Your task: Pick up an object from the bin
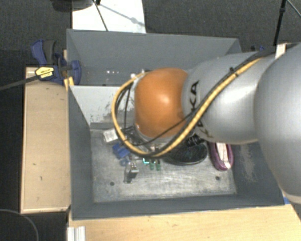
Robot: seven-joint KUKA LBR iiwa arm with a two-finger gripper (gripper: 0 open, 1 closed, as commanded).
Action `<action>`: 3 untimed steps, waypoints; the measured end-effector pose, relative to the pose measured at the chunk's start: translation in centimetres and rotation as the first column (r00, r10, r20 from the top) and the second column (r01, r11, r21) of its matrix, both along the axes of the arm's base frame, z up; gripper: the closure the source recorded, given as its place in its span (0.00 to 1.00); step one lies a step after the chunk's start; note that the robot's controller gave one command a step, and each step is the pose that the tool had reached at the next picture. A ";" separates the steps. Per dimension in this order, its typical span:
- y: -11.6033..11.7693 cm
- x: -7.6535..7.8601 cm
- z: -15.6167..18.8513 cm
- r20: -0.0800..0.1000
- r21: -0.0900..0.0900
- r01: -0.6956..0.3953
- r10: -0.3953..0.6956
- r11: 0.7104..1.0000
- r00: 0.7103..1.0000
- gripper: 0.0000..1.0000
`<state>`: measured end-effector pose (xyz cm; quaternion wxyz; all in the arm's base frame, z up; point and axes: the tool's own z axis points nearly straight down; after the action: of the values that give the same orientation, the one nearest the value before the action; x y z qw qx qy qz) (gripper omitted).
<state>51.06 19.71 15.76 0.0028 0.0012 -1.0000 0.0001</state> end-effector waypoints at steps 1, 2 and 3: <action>-2.4 4.0 -6.6 0.027 0.007 -0.152 0.152 0.988 0.988 0.00; 0.6 5.1 -8.2 0.011 0.001 -0.589 0.589 0.808 0.808 0.00; -2.6 7.5 -8.1 0.010 -0.002 -0.904 0.904 0.427 0.427 0.00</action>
Offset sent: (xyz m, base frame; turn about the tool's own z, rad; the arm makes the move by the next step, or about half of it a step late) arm 0.0412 -0.0327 -0.0876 -0.1575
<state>58.59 17.15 7.69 -0.0024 0.5361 -0.8442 0.0001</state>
